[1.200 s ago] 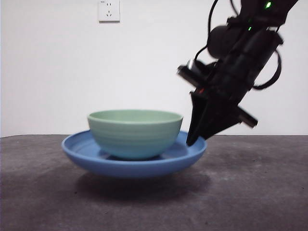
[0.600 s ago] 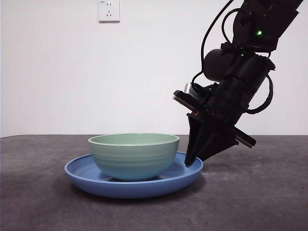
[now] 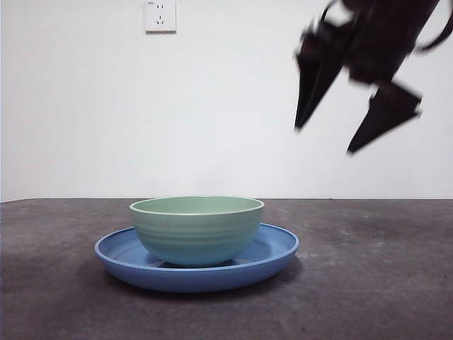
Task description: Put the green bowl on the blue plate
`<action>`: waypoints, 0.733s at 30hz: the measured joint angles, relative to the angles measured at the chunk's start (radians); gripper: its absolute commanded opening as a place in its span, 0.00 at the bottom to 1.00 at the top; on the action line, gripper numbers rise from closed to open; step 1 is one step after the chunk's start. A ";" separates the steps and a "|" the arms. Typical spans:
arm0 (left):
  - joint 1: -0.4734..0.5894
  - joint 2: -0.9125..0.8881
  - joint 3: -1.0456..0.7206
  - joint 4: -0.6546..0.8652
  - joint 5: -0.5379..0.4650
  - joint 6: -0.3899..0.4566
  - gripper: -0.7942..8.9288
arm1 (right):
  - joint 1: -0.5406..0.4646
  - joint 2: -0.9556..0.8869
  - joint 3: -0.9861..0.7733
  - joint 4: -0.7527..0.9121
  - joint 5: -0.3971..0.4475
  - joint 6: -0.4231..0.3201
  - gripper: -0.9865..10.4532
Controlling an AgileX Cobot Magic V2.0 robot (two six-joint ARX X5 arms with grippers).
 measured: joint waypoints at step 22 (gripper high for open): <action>0.000 0.000 0.000 0.018 0.000 0.000 0.69 | 0.105 -0.937 -0.359 -0.158 -0.013 -0.057 0.63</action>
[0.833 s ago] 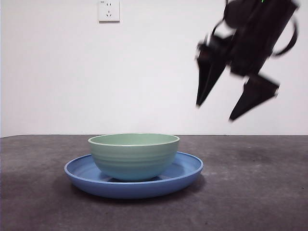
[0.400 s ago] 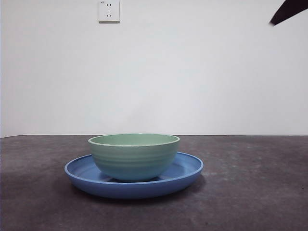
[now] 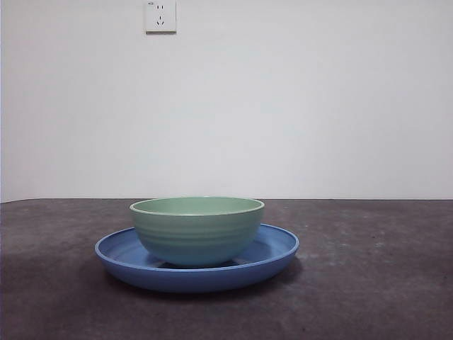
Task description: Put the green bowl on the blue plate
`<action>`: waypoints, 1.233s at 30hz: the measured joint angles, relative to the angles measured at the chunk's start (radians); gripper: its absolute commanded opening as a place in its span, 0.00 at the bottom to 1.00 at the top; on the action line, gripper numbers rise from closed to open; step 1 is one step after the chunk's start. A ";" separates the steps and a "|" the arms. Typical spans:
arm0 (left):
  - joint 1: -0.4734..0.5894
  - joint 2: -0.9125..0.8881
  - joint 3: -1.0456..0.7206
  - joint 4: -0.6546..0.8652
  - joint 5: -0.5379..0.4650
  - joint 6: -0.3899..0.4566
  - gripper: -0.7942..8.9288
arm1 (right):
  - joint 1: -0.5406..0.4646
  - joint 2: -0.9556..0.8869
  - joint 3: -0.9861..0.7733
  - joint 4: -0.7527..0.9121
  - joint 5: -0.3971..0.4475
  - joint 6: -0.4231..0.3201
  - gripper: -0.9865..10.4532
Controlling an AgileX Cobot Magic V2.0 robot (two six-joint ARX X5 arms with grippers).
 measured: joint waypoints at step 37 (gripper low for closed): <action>0.000 0.000 0.000 -0.017 0.000 0.001 0.10 | 0.006 -0.148 -0.099 0.079 -0.017 0.078 0.11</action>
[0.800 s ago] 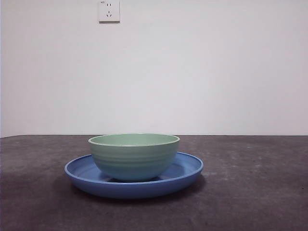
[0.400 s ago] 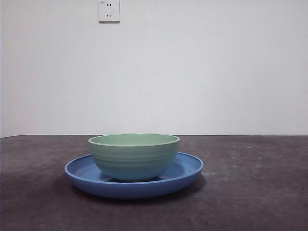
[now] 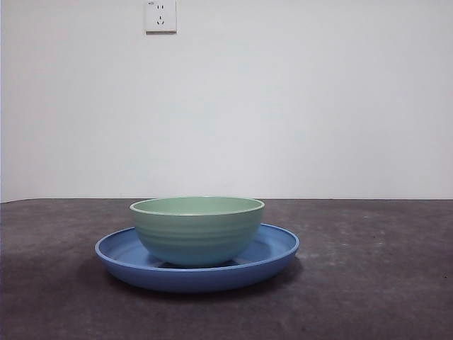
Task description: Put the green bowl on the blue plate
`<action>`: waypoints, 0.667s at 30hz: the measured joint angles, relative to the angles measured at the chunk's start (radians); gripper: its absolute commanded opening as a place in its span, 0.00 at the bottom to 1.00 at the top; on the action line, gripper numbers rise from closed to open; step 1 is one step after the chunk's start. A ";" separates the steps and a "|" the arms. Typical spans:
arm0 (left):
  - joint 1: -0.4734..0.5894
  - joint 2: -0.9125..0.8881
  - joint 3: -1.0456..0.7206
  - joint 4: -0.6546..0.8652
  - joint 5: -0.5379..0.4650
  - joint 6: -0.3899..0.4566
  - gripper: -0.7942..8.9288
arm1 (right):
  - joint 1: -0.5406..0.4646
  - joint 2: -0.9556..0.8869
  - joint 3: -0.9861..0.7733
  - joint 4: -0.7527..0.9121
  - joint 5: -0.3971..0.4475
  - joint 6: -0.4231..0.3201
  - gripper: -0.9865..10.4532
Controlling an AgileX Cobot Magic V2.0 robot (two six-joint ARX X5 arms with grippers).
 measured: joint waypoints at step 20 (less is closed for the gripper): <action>0.377 -0.063 -0.174 0.172 -0.002 0.161 0.10 | 0.000 0.000 0.000 0.000 0.000 0.000 0.11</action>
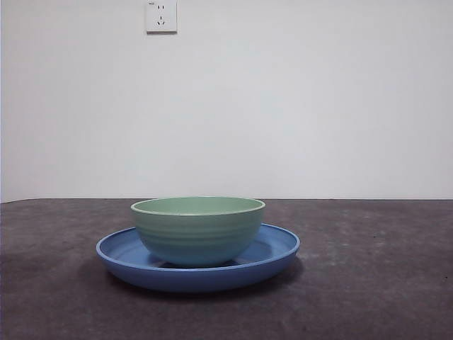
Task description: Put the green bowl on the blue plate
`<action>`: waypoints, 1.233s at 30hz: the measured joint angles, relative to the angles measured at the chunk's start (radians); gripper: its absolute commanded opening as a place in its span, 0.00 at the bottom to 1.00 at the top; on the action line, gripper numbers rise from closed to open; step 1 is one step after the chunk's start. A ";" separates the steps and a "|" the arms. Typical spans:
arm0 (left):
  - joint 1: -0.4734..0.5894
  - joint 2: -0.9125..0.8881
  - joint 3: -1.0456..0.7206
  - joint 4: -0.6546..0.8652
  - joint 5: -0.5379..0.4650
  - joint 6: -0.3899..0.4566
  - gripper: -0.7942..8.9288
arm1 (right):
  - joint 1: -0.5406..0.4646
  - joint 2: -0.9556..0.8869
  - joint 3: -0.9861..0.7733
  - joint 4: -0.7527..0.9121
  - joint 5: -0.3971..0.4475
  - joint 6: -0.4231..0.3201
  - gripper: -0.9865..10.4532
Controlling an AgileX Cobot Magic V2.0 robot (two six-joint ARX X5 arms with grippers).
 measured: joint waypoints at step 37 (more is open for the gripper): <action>0.266 -0.403 -0.723 0.515 -0.169 -0.045 0.10 | 0.000 0.000 0.000 0.000 0.000 0.000 0.11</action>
